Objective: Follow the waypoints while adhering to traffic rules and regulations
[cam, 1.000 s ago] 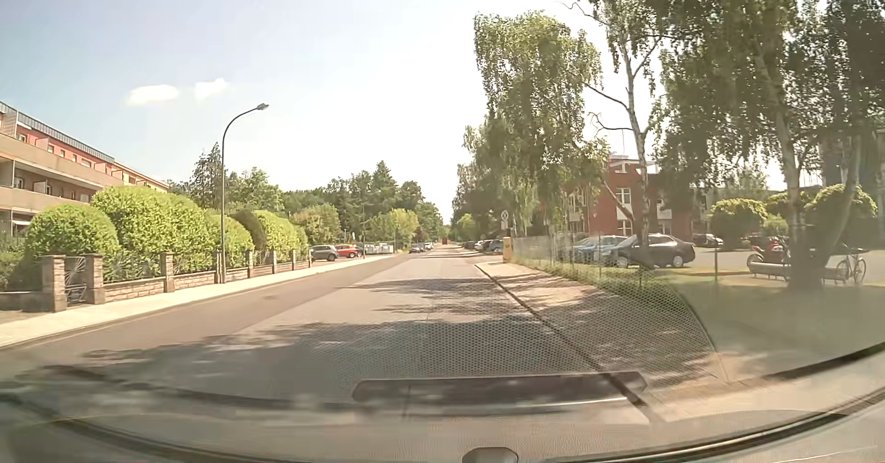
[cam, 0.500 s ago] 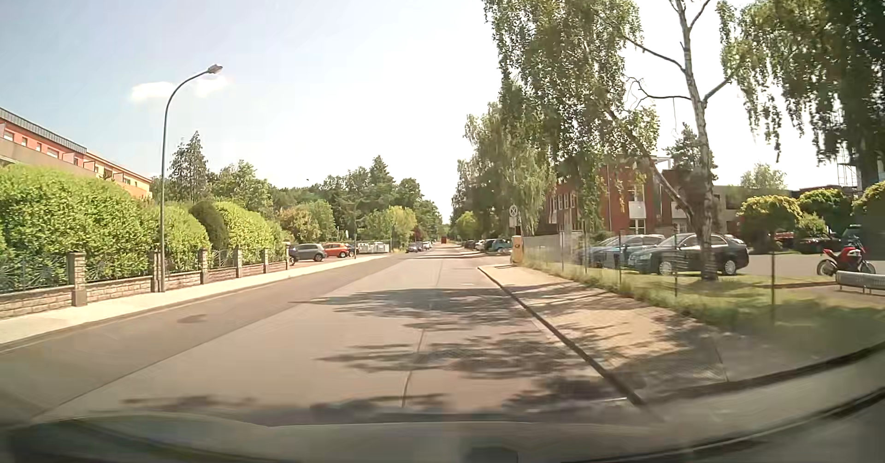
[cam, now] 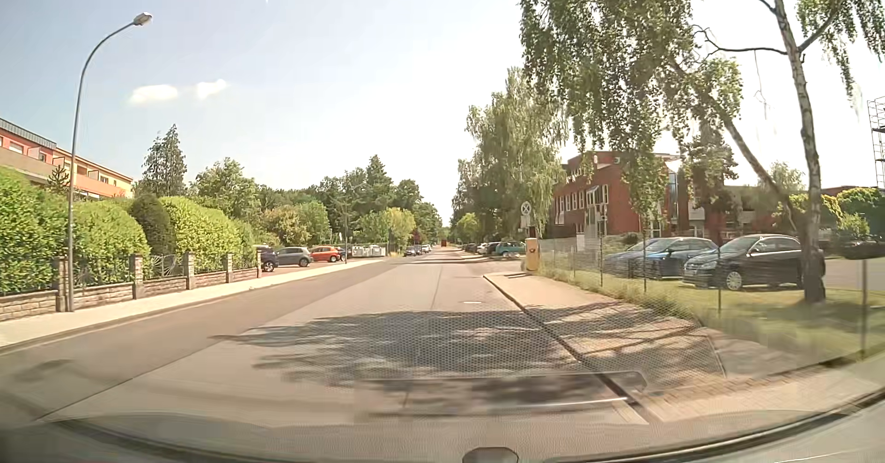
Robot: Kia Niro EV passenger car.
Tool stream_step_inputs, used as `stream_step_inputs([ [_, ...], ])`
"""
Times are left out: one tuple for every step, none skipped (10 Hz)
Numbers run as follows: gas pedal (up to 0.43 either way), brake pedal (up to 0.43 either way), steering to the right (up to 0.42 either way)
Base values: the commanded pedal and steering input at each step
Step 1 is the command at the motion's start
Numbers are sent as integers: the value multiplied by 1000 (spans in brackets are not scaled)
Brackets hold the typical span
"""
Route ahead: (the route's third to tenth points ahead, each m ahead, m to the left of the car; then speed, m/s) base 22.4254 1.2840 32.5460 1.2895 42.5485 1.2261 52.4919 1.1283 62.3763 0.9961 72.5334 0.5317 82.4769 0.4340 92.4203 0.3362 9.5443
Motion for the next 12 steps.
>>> stream_step_inputs([
  [8,0,-2],
  [8,0,-1],
  [8,0,-1],
  [8,0,-2],
  [8,0,-1],
  [8,0,-1],
  [8,0,-1],
  [20,0,-1],
  [20,0,-1],
  [20,0,-1],
  [28,0,-1],
  [28,0,-1],
])
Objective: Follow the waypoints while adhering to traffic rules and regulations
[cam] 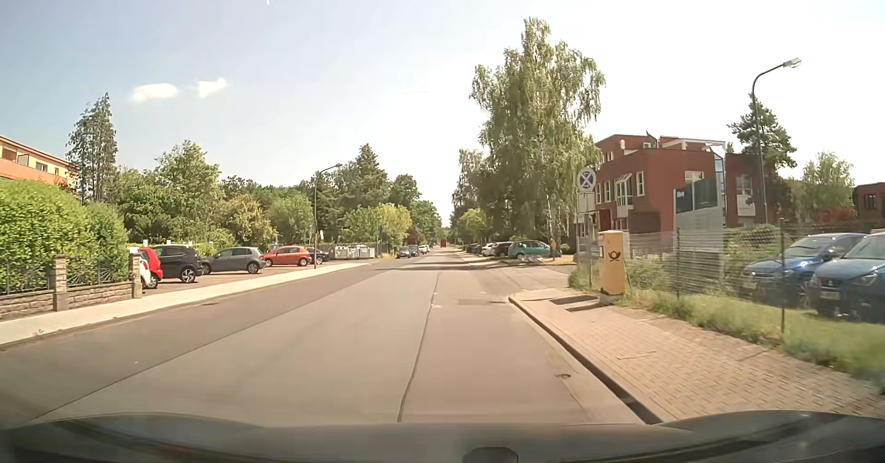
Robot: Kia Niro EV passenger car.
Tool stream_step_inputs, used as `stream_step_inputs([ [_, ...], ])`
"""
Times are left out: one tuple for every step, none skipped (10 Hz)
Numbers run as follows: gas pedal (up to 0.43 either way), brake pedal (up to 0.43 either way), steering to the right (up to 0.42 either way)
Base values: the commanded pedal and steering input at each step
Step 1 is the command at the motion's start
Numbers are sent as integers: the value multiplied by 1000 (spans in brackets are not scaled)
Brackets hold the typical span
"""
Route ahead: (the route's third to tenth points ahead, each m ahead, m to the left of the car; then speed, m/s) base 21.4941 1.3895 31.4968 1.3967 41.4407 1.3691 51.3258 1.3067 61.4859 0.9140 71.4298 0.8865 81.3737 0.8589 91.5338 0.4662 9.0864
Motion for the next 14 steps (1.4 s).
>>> stream_step_inputs([
  [28,0,-1],
  [39,0,-1],
  [39,0,-1],
  [39,0,1],
  [59,0,2],
  [59,0,2],
  [59,0,2],
  [59,0,2],
  [59,0,0],
  [59,0,-2],
  [59,0,-2],
  [59,0,-2],
  [59,0,-2],
  [59,0,-2],
])
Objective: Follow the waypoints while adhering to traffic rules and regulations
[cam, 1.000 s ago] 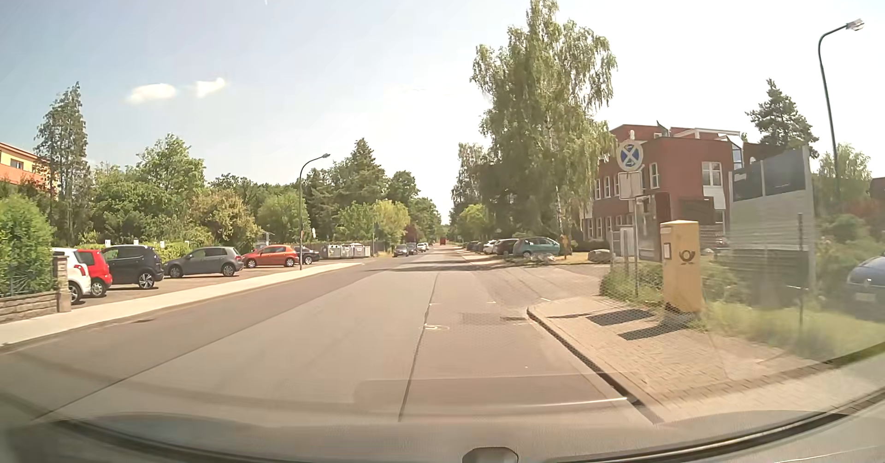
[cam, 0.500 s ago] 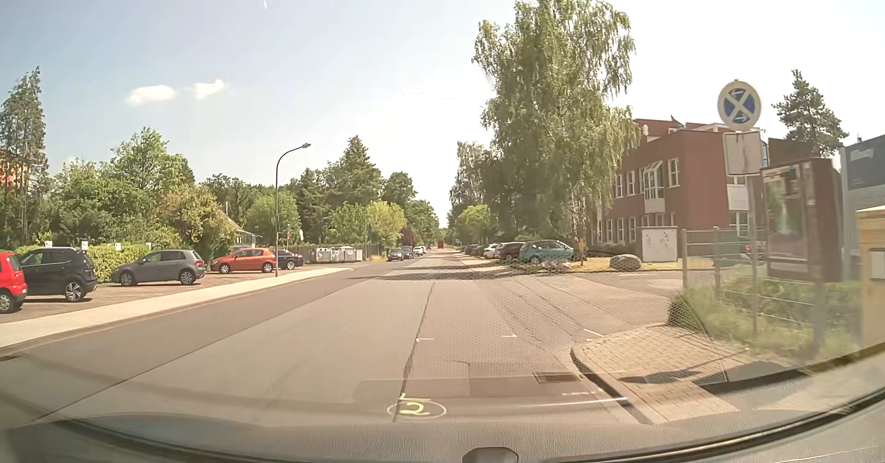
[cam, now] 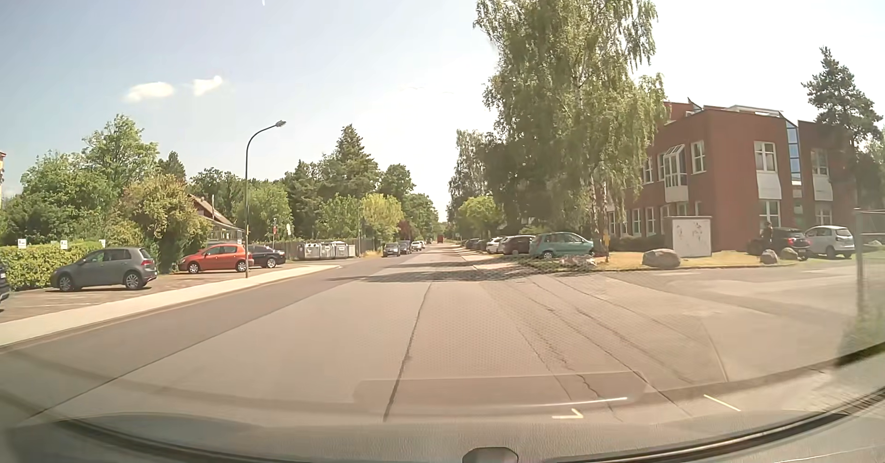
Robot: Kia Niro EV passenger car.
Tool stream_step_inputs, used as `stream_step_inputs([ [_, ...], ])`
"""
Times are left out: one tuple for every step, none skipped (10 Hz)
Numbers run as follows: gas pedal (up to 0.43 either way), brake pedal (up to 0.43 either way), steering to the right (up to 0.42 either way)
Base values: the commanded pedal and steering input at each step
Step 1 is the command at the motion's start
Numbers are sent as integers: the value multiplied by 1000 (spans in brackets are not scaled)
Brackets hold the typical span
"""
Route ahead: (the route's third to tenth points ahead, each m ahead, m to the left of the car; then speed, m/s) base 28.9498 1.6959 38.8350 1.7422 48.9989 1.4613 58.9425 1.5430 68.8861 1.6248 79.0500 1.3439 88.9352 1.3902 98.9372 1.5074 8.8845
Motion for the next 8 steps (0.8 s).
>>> stream_step_inputs([
  [59,0,-2],
  [59,0,-2],
  [67,0,-1],
  [67,0,-1],
  [67,0,-2],
  [67,0,-2],
  [67,0,-2],
  [67,0,-2],
])
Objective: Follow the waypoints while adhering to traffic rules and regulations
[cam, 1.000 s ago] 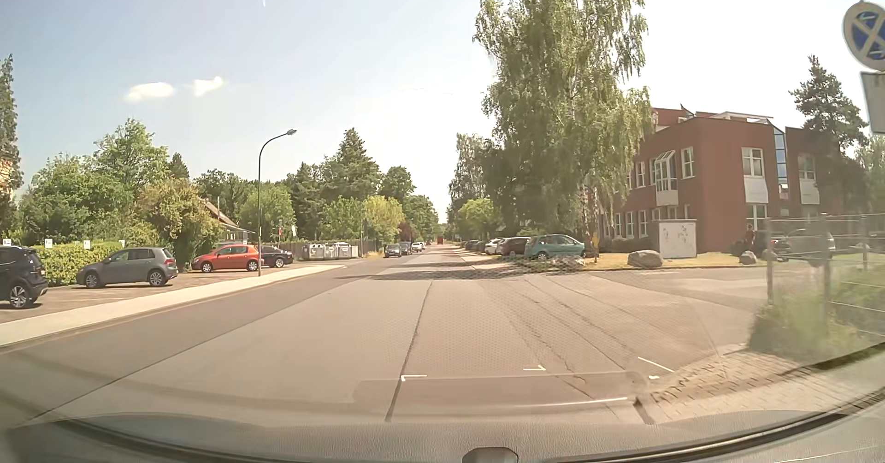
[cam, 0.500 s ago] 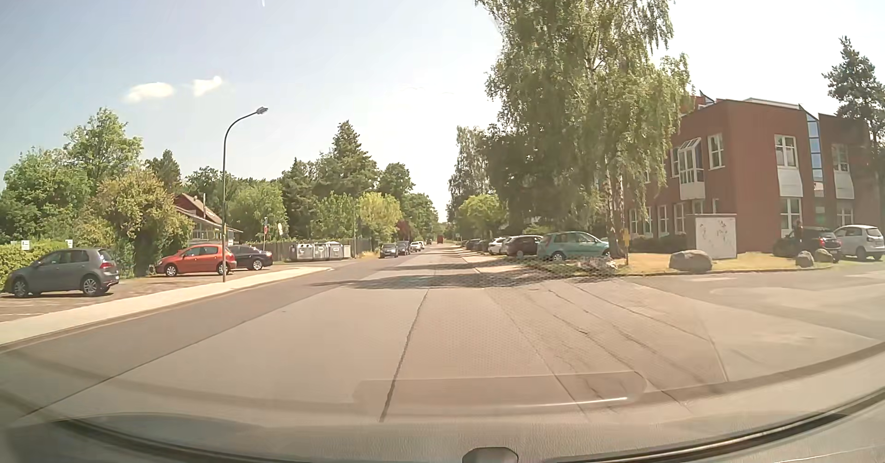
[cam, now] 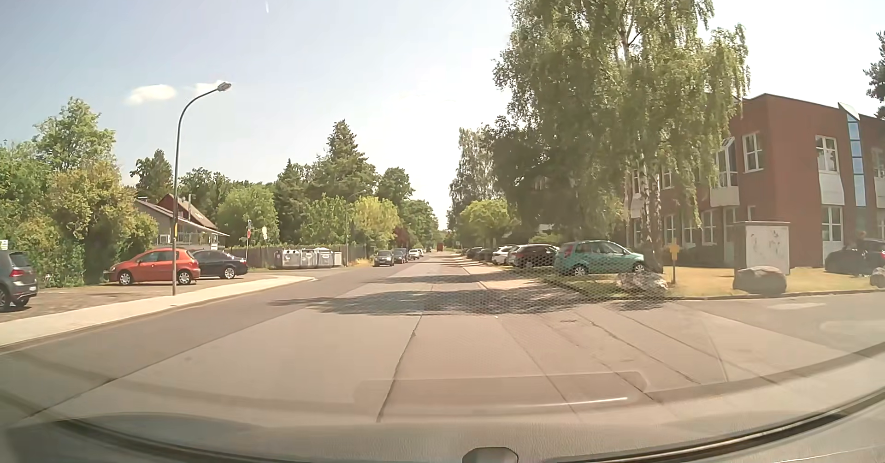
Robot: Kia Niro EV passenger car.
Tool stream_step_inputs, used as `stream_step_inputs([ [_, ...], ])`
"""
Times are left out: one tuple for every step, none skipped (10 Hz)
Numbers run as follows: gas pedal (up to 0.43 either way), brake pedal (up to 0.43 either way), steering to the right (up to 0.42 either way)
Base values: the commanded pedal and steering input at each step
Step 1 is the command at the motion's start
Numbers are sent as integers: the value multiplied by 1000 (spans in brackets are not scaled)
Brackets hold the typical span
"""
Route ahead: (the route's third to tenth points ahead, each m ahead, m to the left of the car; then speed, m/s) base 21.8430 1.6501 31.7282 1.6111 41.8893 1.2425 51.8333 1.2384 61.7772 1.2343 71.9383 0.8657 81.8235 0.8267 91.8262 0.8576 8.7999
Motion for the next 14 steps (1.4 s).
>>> stream_step_inputs([
  [67,0,-2],
  [67,0,-2],
  [67,0,-3],
  [67,0,-3],
  [67,0,-6],
  [67,0,-11],
  [67,0,-15],
  [67,0,-14],
  [67,0,-14],
  [67,0,-14],
  [67,0,-12],
  [67,0,-8],
  [67,0,-5],
  [67,0,-4],
])
